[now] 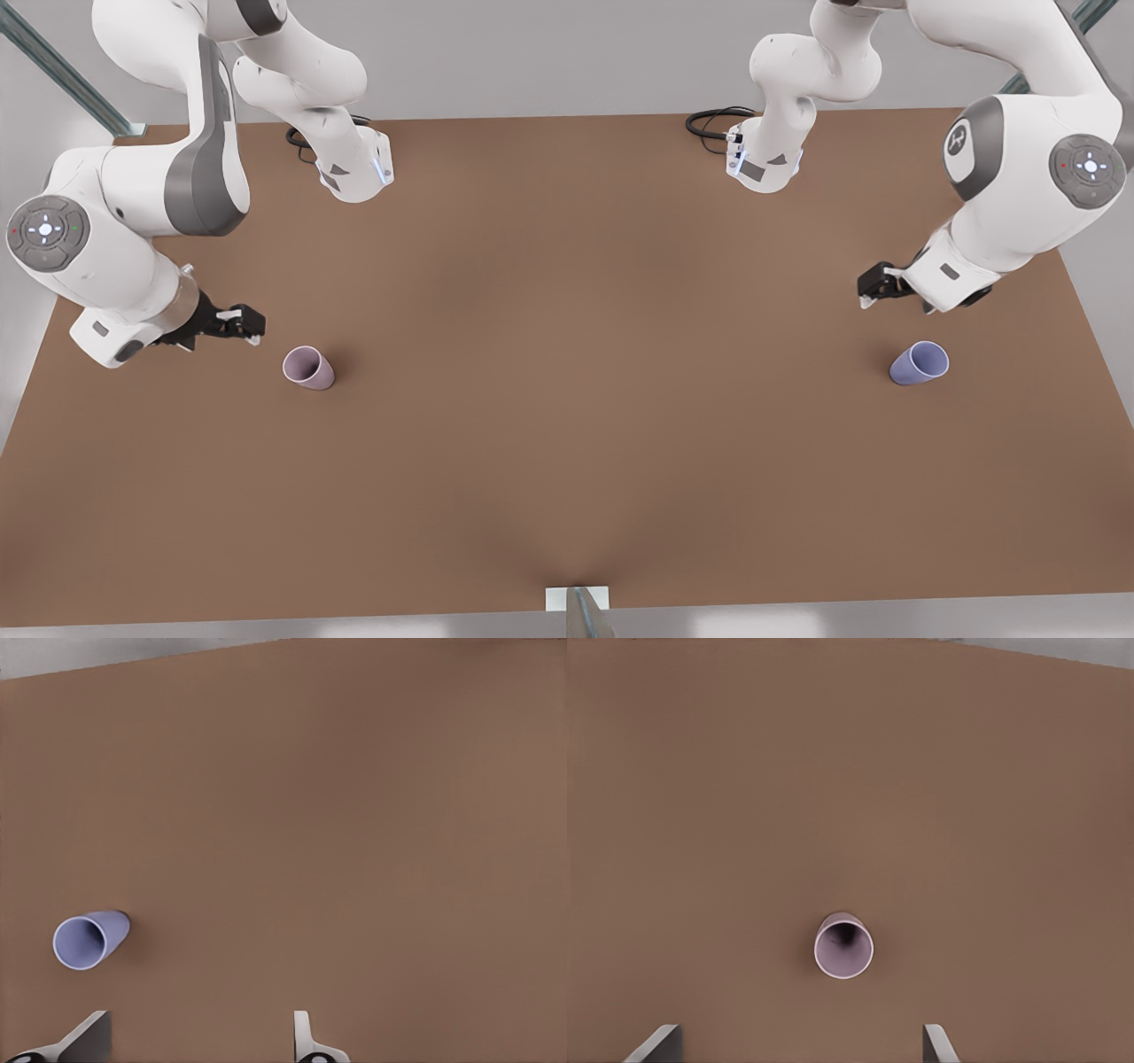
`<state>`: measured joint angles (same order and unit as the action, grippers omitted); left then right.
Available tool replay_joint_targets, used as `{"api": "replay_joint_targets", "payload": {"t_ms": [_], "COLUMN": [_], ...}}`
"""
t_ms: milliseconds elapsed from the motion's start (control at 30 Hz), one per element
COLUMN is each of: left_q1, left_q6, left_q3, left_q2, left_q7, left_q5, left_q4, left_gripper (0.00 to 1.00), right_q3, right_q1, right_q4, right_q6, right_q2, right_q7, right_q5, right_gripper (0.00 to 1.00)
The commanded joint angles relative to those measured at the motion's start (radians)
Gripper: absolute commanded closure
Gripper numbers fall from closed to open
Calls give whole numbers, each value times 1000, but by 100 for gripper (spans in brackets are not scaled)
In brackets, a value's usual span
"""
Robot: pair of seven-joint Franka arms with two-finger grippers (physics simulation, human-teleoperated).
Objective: Stack the cups, with the pink cup at the bottom and the purple cup at the top
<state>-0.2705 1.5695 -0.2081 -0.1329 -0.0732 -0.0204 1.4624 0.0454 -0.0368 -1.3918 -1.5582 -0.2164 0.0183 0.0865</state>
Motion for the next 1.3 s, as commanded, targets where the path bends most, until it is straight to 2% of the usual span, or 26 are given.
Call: {"api": "replay_joint_targets", "payload": {"t_ms": [0,200,333,533,600,700,767,900,1267], "left_q1": [-1,10,10,10,10,10,10,10,10], "left_q6": [53,47,46,9,3,1,3,1,-8], "left_q3": [-10,-11,-8,-8,-8,-8,-8,-10,-4], "left_q2": [1,-28,-25,-20,-19,-22,-25,-24,-10], "left_q7": [6,0,1,-10,-11,-11,-11,-13,-10], "left_q5": [-3,-3,-3,-3,-3,-3,-3,-1,-1], "left_q4": [-1,-1,1,-1,1,0,-1,0,-2], "left_gripper": [0,0,0,0,0,0,0,0,0], "right_q3": [1,-7,-25,-25,-38,-53,-73,-76,-94], "right_q1": [0,11,14,18,38,64,64,63,66], "right_q4": [-3,-131,-297,-434,-515,-540,-595,-711,-733], "right_q6": [-37,-144,-333,-491,-597,-605,-632,-715,-720], "right_q2": [2,-26,-27,-29,-31,-31,-23,3,-44], "right_q7": [0,2,8,11,15,49,80,84,104], "right_q5": [-1,-1,-4,-4,-4,-57,-129,-140,-129], "right_gripper": [0,0,0,0,0,0,0,0,0]}}
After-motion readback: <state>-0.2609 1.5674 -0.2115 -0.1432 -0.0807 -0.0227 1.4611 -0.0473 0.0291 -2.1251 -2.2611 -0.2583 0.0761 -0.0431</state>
